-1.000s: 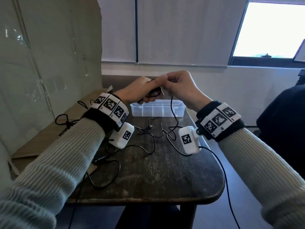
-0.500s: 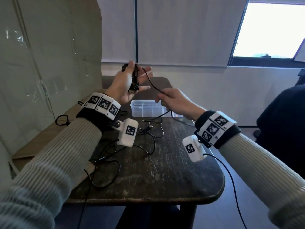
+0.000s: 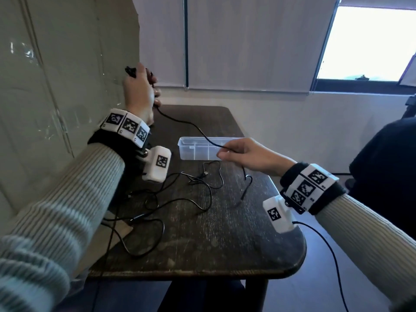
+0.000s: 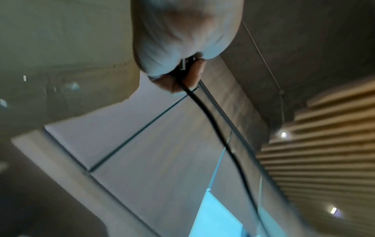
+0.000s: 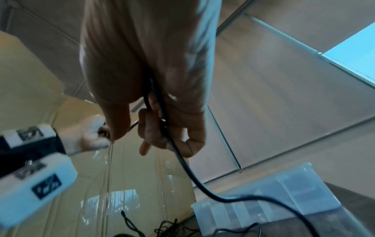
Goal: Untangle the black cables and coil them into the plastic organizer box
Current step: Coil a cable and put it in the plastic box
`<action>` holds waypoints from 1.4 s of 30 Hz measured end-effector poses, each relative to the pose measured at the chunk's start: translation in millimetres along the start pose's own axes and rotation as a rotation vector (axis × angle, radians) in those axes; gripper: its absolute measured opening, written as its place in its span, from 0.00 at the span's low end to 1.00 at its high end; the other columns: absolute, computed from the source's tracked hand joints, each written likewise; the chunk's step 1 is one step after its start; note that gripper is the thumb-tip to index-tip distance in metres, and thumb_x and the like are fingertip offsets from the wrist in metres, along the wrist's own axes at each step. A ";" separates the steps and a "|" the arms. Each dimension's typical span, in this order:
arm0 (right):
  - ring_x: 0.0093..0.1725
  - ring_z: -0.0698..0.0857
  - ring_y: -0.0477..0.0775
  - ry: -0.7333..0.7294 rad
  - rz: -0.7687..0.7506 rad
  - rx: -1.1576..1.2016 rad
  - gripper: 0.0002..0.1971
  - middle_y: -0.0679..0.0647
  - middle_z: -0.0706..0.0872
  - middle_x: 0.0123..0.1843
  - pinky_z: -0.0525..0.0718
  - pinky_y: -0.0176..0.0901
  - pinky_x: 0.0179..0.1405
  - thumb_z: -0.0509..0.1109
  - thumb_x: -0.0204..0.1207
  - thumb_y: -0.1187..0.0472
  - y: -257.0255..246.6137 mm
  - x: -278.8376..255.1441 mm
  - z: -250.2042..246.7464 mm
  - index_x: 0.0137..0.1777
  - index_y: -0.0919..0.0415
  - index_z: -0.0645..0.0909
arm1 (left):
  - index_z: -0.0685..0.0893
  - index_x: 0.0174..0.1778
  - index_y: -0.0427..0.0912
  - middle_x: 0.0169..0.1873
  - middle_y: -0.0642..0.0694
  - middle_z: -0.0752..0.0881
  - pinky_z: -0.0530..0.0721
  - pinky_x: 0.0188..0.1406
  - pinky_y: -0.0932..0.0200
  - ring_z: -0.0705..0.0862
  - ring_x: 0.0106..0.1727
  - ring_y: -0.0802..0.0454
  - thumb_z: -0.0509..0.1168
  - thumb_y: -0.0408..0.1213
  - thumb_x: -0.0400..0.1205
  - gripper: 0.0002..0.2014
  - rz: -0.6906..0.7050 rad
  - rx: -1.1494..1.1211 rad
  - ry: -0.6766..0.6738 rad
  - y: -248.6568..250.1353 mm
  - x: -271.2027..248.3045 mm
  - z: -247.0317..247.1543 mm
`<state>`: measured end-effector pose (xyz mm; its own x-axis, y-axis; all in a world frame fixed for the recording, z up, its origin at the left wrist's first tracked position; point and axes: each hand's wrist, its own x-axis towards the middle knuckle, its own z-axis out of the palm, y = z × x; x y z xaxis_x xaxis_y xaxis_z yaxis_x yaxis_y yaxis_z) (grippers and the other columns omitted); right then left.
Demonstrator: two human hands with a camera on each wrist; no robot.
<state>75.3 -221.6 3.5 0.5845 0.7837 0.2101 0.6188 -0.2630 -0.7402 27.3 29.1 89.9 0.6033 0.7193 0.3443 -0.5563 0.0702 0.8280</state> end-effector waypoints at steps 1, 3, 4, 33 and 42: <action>0.33 0.78 0.41 0.036 0.018 0.054 0.09 0.52 0.85 0.35 0.75 0.37 0.38 0.69 0.81 0.59 0.2 -1.9 -4.3 0.54 0.64 0.85 | 0.70 0.30 0.47 0.24 0.52 0.75 0.60 0.15 0.68 0.64 0.15 0.58 0.50 0.45 0.88 0.19 0.080 0.132 0.022 -2.0 2.6 -5.5; 0.28 0.71 0.45 0.099 0.036 0.149 0.08 0.46 0.76 0.27 0.70 0.41 0.32 0.67 0.83 0.61 -3.4 -3.6 -13.7 0.53 0.63 0.86 | 0.72 0.40 0.44 0.26 0.49 0.78 0.66 0.13 0.63 0.70 0.16 0.54 0.52 0.44 0.88 0.13 0.197 0.432 -0.013 -13.1 8.1 -15.8; 0.27 0.68 0.46 0.122 0.028 0.176 0.09 0.45 0.72 0.25 0.69 0.42 0.32 0.65 0.84 0.62 -8.1 -5.0 -18.2 0.52 0.63 0.87 | 0.69 0.48 0.44 0.27 0.48 0.79 0.71 0.15 0.59 0.73 0.18 0.50 0.53 0.44 0.88 0.08 0.224 0.560 -0.081 -20.1 8.5 -19.1; 0.29 0.74 0.43 0.268 0.065 0.444 0.17 0.57 0.91 0.44 0.72 0.31 0.26 0.64 0.81 0.73 -8.6 2.1 -34.1 0.69 0.69 0.75 | 0.74 0.37 0.43 0.51 0.36 0.89 0.86 0.53 0.36 0.90 0.51 0.40 0.47 0.52 0.88 0.22 -0.468 -0.435 -0.478 -48.5 -46.0 13.5; 0.26 0.70 0.40 -0.081 -0.003 0.016 0.09 0.48 0.77 0.30 0.68 0.29 0.27 0.60 0.86 0.65 -15.5 -22.3 -12.7 0.56 0.63 0.83 | 0.68 0.30 0.44 0.15 0.55 0.69 0.74 0.16 0.66 0.67 0.17 0.60 0.48 0.54 0.89 0.24 -0.436 -0.392 -0.111 -21.6 -23.5 3.1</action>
<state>59.4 -242.1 18.4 0.5378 0.8277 0.1600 0.6113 -0.2522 -0.7502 26.9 8.6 65.3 0.8679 0.4916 0.0710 -0.4004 0.6077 0.6858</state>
